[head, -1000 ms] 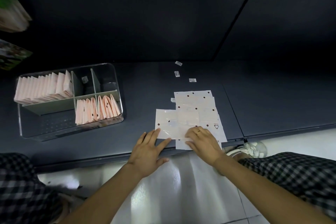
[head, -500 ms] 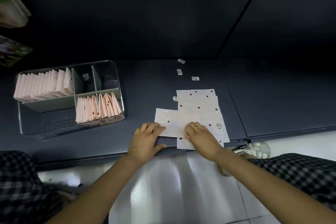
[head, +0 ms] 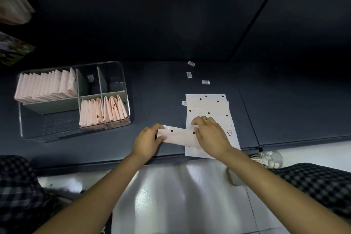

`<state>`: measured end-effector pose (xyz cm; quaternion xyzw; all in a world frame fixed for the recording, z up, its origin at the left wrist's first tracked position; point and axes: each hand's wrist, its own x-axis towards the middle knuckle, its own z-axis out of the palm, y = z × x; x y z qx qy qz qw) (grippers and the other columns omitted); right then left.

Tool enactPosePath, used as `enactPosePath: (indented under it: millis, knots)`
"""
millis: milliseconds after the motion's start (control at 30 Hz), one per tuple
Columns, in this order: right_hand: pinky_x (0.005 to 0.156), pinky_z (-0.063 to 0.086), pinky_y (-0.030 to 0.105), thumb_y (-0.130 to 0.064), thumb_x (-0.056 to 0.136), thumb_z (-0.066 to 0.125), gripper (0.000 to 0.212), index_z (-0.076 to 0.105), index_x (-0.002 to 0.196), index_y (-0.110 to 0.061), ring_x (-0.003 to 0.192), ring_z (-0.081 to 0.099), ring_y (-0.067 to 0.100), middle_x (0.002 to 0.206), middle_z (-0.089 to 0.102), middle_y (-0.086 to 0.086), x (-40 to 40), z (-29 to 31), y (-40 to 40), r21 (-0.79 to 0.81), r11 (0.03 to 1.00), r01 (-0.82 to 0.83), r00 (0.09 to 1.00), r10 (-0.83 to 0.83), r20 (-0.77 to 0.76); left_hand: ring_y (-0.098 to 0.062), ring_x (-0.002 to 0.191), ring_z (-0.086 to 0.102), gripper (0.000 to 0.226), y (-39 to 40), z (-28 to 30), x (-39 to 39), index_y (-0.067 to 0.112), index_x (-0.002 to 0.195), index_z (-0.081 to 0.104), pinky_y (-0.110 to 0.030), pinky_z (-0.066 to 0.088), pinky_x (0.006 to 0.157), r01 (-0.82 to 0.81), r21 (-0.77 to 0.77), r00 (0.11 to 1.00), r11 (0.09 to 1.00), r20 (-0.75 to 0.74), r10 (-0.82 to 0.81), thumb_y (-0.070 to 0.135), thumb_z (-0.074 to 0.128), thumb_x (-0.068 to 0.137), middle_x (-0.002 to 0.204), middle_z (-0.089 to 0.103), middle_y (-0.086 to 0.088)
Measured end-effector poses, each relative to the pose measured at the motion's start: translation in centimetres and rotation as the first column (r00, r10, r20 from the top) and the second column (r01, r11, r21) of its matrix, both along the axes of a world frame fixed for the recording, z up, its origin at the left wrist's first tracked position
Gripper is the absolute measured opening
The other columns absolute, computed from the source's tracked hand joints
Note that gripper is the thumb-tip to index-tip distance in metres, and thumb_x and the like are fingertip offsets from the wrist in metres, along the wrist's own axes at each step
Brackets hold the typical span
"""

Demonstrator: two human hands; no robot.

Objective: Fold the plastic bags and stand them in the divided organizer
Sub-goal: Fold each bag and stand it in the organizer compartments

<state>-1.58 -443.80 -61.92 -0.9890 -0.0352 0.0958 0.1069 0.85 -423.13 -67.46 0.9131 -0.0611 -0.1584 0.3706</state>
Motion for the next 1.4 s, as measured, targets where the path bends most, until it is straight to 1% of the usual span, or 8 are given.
enactPosePath:
  millis: [267, 367, 467, 600, 767, 1000, 1233, 1400]
  knots:
    - [0.083, 0.053, 0.033, -0.005, 0.080, 0.064, 0.029, 0.065, 0.109, -0.009, 0.101, 0.061, 0.029, 0.119, 0.061, 0.011, -4.7, -3.6, 1.6, -0.025, 0.997, -0.078, 0.992, 0.080, 0.095, -0.028, 0.098, 0.057, 0.039, -1.0, -0.1, 0.9, 0.022, 0.125, 0.045, -0.037, 0.048, 0.077, -0.020, 0.024, 1.000, 1.000, -0.021, 0.020, 0.026, 0.060, 0.090, 0.104, 0.064, -0.006]
    - [0.073, 0.056, 0.030, -0.007, 0.071, 0.075, 0.030, 0.070, 0.100, -0.012, 0.089, 0.065, 0.027, 0.109, 0.066, 0.009, -5.3, -4.1, 1.6, -0.011, 0.999, -0.046, 0.989, 0.047, 0.143, -0.028, 0.102, 0.052, 0.041, -1.2, 0.3, 0.6, 0.016, 0.125, 0.051, -0.039, 0.046, 0.081, -0.028, 0.085, 0.972, 0.996, 0.233, 0.008, 0.022, 0.064, 0.087, 0.109, 0.059, -0.006]
    - [0.088, 0.047, 0.032, -0.013, 0.089, 0.054, 0.026, 0.061, 0.115, -0.015, 0.108, 0.053, 0.024, 0.122, 0.055, 0.002, -4.8, -4.3, 1.7, 0.023, 1.000, 0.010, 0.996, -0.012, 0.085, -0.028, 0.085, 0.059, 0.031, -1.6, 0.6, -0.5, 0.015, 0.102, 0.067, -0.036, 0.051, 0.070, 0.105, 0.208, 0.840, 0.973, 0.505, -0.199, 0.019, 0.079, 0.073, 0.099, 0.063, -0.005]
    - [0.090, 0.041, 0.031, -0.021, 0.097, 0.037, 0.026, 0.059, 0.111, -0.016, 0.107, 0.046, 0.022, 0.119, 0.050, 0.002, -2.5, -4.0, 1.9, 0.019, 0.997, 0.080, 0.997, -0.080, 0.001, -0.025, 0.098, 0.067, 0.040, -2.1, -0.2, -2.2, 0.021, 0.094, 0.073, -0.034, 0.056, 0.078, 0.300, 0.387, 0.761, 0.872, 0.455, -0.463, 0.036, 0.087, 0.060, 0.109, 0.068, -0.005]
    - [0.094, 0.041, 0.033, -0.018, 0.093, 0.052, 0.025, 0.056, 0.118, -0.016, 0.114, 0.046, 0.024, 0.121, 0.051, 0.005, 1.3, -2.8, 2.2, 0.109, 0.988, 0.113, 0.993, -0.108, -0.049, -0.031, 0.146, -0.002, 0.056, -1.6, -1.4, -2.8, 0.037, 0.145, 0.028, -0.040, -0.013, 0.114, 0.464, 0.466, 0.792, 0.754, 0.163, -0.588, 0.054, 0.039, 0.094, 0.158, 0.003, -0.013]
    - [0.094, 0.042, 0.035, -0.019, 0.088, 0.063, 0.033, 0.054, 0.119, -0.014, 0.113, 0.051, 0.026, 0.120, 0.056, 0.009, 3.7, -2.8, 2.8, 0.035, 0.996, 0.078, 0.965, -0.067, -0.254, -0.029, 0.143, -0.021, 0.056, -1.4, -1.8, -2.5, 0.046, 0.145, 0.018, -0.037, -0.023, 0.110, 0.503, 0.472, 0.779, 0.724, 0.116, -0.617, 0.061, 0.030, 0.093, 0.156, -0.015, -0.017]
    - [0.093, 0.041, 0.036, -0.028, 0.091, 0.058, 0.019, 0.062, 0.105, -0.016, 0.117, 0.043, 0.028, 0.114, 0.062, 0.005, 4.9, -2.4, 2.8, -0.059, 0.997, 0.043, 0.920, -0.063, -0.387, -0.025, 0.144, 0.011, 0.043, -0.8, -1.0, -3.1, 0.029, 0.131, 0.051, -0.035, 0.002, 0.118, 0.318, 0.189, 0.904, 0.929, 0.233, -0.357, 0.046, 0.052, 0.091, 0.154, 0.023, -0.006]
    - [0.077, 0.039, 0.028, -0.022, 0.091, 0.058, 0.009, 0.057, 0.086, -0.015, 0.094, 0.051, 0.023, 0.092, 0.058, 0.003, 4.2, -1.9, 3.2, 0.180, 0.943, 0.281, 0.898, -0.192, -0.396, -0.018, 0.096, 0.052, 0.023, -1.4, 1.0, -3.3, 0.016, 0.104, 0.060, -0.027, 0.043, 0.082, -0.216, -0.182, 0.961, 0.959, 0.134, 0.242, 0.030, 0.065, 0.086, 0.107, 0.052, 0.000]
